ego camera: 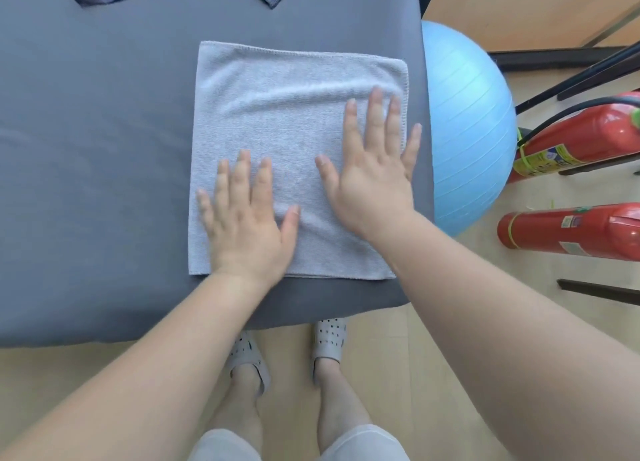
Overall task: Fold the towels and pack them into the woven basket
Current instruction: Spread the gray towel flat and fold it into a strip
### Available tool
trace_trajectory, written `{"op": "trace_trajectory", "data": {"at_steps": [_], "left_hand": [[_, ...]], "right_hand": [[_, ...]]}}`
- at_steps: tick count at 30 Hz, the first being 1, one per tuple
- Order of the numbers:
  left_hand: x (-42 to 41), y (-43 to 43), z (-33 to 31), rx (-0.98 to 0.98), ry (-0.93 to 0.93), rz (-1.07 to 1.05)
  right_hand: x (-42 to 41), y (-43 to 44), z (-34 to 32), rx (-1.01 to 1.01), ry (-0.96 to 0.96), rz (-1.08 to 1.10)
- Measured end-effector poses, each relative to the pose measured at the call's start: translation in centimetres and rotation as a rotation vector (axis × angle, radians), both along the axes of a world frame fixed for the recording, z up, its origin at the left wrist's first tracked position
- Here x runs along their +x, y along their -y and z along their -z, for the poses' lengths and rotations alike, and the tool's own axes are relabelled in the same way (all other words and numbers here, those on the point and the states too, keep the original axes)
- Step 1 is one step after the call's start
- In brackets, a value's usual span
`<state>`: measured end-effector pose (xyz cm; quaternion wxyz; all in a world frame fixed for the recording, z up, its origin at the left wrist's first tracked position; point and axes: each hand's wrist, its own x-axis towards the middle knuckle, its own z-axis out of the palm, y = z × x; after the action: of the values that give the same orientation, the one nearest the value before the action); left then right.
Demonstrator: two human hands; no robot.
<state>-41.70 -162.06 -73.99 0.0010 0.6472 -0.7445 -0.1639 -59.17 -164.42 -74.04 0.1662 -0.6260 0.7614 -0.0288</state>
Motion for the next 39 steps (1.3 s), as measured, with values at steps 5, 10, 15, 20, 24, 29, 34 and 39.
{"op": "trace_trajectory", "data": {"at_steps": [5,10,15,20,24,29,34,39], "left_hand": [[3.5,0.3,1.9,0.116,0.160,0.193],[5.1,-1.1,2.1,0.137,0.205,0.249],[5.7,-1.9,1.5,0.203,0.234,0.255],[4.6,1.3,-0.1,0.116,0.093,0.247],[2.4,7.8,0.3,-0.011,0.035,0.265],[1.8,13.2,2.3,0.045,0.142,0.326],[2.4,14.2,2.5,0.042,0.157,0.286],[3.1,15.4,2.2,0.086,0.205,0.240]], "right_hand": [[1.4,-2.0,2.2,0.087,-0.049,-0.096],[0.6,-4.7,2.3,0.117,-0.103,-0.123],[-0.1,-8.3,2.0,0.179,-0.157,-0.135],[0.5,-5.5,0.6,0.082,-0.159,-0.150],[1.8,2.0,0.1,-0.058,-0.105,-0.171],[1.7,4.9,2.5,0.024,-0.086,-0.243],[-0.2,5.2,2.6,0.022,-0.107,-0.161],[-4.0,6.7,2.4,0.087,-0.108,-0.050]]}}
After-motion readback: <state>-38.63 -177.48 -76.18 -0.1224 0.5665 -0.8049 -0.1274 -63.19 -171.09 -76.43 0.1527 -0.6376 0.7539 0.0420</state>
